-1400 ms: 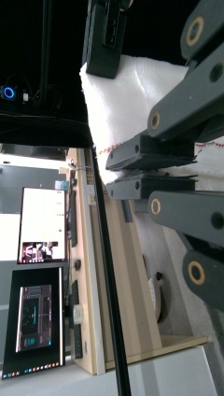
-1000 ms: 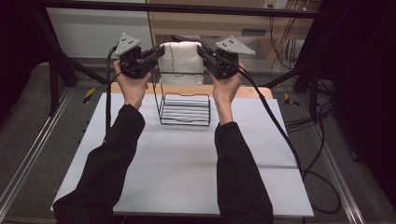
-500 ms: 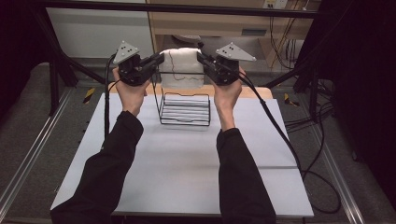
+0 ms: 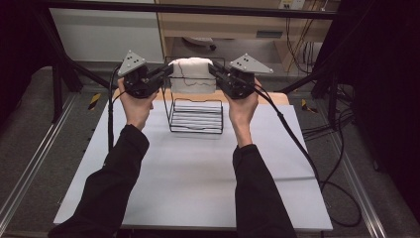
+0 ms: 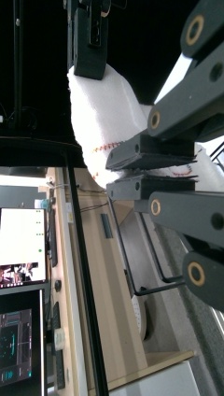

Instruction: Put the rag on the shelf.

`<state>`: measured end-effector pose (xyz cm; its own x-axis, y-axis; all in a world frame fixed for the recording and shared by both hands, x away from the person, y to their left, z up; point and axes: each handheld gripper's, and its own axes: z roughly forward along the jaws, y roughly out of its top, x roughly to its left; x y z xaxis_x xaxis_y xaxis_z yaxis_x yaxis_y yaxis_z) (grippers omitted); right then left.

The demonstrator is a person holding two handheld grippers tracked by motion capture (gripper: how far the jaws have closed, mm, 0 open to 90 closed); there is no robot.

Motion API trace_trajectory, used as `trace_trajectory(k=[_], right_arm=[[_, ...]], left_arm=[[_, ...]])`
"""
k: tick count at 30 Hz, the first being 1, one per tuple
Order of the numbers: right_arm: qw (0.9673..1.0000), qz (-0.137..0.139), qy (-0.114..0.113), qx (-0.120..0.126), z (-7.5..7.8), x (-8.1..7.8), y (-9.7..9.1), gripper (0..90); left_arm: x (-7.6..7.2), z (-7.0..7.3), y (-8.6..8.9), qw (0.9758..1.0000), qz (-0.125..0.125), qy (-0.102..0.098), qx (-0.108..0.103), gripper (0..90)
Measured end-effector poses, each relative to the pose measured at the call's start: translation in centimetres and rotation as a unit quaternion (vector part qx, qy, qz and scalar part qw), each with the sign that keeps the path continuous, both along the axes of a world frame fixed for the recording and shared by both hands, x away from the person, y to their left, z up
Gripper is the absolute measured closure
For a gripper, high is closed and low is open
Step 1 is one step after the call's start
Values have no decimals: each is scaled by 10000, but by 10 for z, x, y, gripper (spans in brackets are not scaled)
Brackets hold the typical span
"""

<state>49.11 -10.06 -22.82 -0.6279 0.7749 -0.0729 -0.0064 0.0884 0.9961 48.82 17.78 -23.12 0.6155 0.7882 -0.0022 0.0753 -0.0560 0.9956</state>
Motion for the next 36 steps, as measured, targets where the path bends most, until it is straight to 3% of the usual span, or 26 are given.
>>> trace_trajectory(k=[18,28,36], right_arm=[[9998,111,103,-137,-10,-17,-2,804],[9991,201,262,-267,-14,-23,-1,799],[9986,167,232,-453,-18,-28,0,812]], left_arm=[[-15,-13,1,9999,-43,103,130,834],[-17,-17,1,9994,-74,271,191,829],[-21,-20,0,9989,-82,371,284,820]])
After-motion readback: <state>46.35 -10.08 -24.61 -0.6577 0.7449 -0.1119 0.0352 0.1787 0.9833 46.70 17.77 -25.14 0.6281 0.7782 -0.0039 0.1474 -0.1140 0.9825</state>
